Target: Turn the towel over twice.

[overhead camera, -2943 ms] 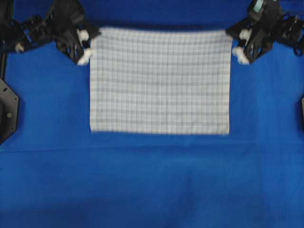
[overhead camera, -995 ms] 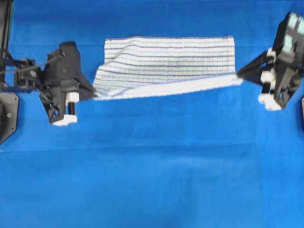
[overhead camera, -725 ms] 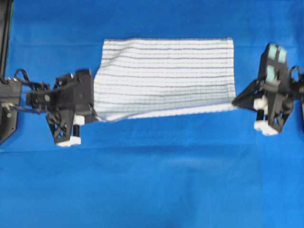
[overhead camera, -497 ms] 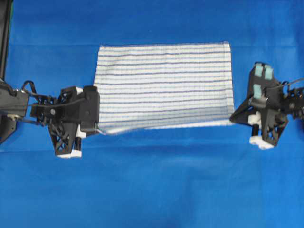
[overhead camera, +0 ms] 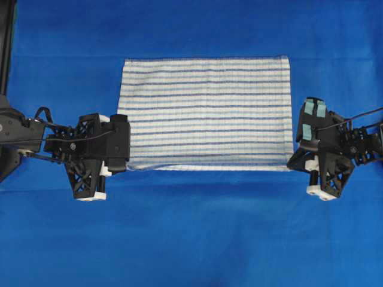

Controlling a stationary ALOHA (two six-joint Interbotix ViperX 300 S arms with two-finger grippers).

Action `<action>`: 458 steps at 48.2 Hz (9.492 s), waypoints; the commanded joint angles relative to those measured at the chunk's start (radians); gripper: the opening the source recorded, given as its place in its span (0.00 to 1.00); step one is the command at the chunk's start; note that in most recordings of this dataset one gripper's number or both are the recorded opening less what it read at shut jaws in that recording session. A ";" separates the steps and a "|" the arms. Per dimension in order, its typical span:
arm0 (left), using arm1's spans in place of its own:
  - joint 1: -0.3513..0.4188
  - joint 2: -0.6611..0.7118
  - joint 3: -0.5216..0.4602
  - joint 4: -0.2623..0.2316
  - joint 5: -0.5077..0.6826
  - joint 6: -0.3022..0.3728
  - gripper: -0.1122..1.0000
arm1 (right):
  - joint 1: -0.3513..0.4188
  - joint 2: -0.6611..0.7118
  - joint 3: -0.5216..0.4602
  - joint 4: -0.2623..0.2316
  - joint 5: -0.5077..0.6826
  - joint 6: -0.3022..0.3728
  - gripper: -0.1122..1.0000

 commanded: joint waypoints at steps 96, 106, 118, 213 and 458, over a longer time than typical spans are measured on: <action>0.399 -0.296 -0.006 -0.002 -0.103 0.247 0.88 | -0.451 -0.272 -0.055 -0.339 0.018 -0.003 0.67; 0.505 -0.186 0.034 -0.002 -0.236 0.279 0.88 | -0.589 -0.140 -0.060 -0.353 -0.014 -0.006 0.67; 0.621 -0.023 0.052 -0.002 -0.362 0.285 0.88 | -0.718 0.029 -0.067 -0.379 -0.129 -0.008 0.67; 0.782 -0.072 -0.089 -0.002 -0.301 0.348 0.14 | -0.808 0.009 -0.232 -0.428 0.034 -0.038 0.17; 0.336 -1.158 0.279 -0.009 0.147 0.170 0.80 | 0.114 -0.934 0.160 -0.762 0.457 0.410 0.64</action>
